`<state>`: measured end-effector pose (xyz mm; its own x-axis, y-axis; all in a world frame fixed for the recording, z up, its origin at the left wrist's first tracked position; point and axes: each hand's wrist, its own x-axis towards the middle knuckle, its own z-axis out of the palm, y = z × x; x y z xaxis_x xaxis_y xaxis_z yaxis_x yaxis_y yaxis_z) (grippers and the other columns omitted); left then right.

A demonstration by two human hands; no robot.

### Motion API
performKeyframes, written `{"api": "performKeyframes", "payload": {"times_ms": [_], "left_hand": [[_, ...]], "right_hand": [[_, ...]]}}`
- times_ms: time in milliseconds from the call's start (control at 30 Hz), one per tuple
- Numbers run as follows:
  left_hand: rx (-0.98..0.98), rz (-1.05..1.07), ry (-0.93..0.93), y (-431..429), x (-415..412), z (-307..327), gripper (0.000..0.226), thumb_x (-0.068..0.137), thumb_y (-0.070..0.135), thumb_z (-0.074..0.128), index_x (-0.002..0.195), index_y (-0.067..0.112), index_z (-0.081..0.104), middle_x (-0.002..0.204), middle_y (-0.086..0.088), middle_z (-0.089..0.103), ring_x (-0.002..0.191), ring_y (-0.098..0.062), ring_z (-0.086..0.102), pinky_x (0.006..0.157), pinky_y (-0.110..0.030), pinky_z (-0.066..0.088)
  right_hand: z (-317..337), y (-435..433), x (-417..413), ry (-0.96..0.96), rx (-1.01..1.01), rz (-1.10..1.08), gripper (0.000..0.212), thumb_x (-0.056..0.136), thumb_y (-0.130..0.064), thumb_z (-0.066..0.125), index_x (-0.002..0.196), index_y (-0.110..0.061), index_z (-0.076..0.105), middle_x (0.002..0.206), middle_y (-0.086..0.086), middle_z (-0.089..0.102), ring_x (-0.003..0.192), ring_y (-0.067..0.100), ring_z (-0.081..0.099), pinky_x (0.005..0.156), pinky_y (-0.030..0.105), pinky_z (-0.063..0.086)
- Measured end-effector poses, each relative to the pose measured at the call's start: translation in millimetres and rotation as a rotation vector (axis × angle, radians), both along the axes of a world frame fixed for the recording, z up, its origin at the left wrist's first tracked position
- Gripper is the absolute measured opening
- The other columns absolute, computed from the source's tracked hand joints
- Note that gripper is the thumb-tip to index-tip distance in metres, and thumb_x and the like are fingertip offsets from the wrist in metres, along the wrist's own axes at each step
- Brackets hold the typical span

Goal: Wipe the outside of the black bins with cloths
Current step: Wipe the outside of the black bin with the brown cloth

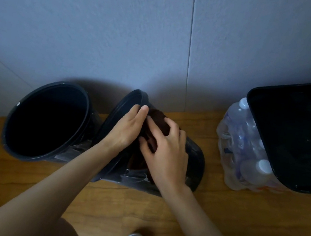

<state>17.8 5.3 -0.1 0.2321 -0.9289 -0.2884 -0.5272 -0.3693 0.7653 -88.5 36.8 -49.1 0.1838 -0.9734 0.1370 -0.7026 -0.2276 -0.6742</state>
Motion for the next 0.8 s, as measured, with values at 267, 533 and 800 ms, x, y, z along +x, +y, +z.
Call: {"api": "performKeyframes", "payload": {"times_ms": [267, 533, 800], "left_hand": [[-0.054, -0.006, 0.020, 7.0, 8.0, -4.1, 0.029, 0.100, 0.030, 0.031, 0.090, 0.007, 0.046, 0.078, -0.002, 0.047, 0.071, -0.012, 0.046, 0.066, -0.027, 0.039], [-0.068, -0.041, 0.032, 8.4, 7.4, -1.3, 0.026, 0.102, 0.028, 0.029, 0.095, 0.012, 0.048, 0.081, 0.005, 0.049, 0.075, -0.006, 0.048, 0.064, -0.018, 0.037], [-0.079, -0.056, 0.014, 5.8, -2.9, -5.3, 0.027, 0.101, 0.028, 0.032, 0.080, 0.015, 0.043, 0.073, 0.004, 0.046, 0.065, -0.008, 0.045, 0.062, -0.021, 0.039]], "right_hand": [[-3.4, -14.2, 2.3, 0.017, 0.009, -0.007, 0.043, 0.093, -0.042, 0.047, 0.135, -0.038, 0.043, 0.138, -0.001, 0.040, 0.120, 0.022, 0.037, 0.077, 0.029, 0.049], [-53.5, -29.1, -60.1, 0.213, 0.368, -0.142, 0.040, 0.098, -0.037, 0.037, 0.138, -0.036, 0.040, 0.137, 0.003, 0.041, 0.123, 0.024, 0.037, 0.088, 0.034, 0.041], [-1.3, -11.5, -10.7, 0.010, 0.057, -0.056, 0.043, 0.093, -0.034, 0.049, 0.136, -0.035, 0.044, 0.138, 0.001, 0.038, 0.122, 0.021, 0.036, 0.086, 0.031, 0.048]]}}
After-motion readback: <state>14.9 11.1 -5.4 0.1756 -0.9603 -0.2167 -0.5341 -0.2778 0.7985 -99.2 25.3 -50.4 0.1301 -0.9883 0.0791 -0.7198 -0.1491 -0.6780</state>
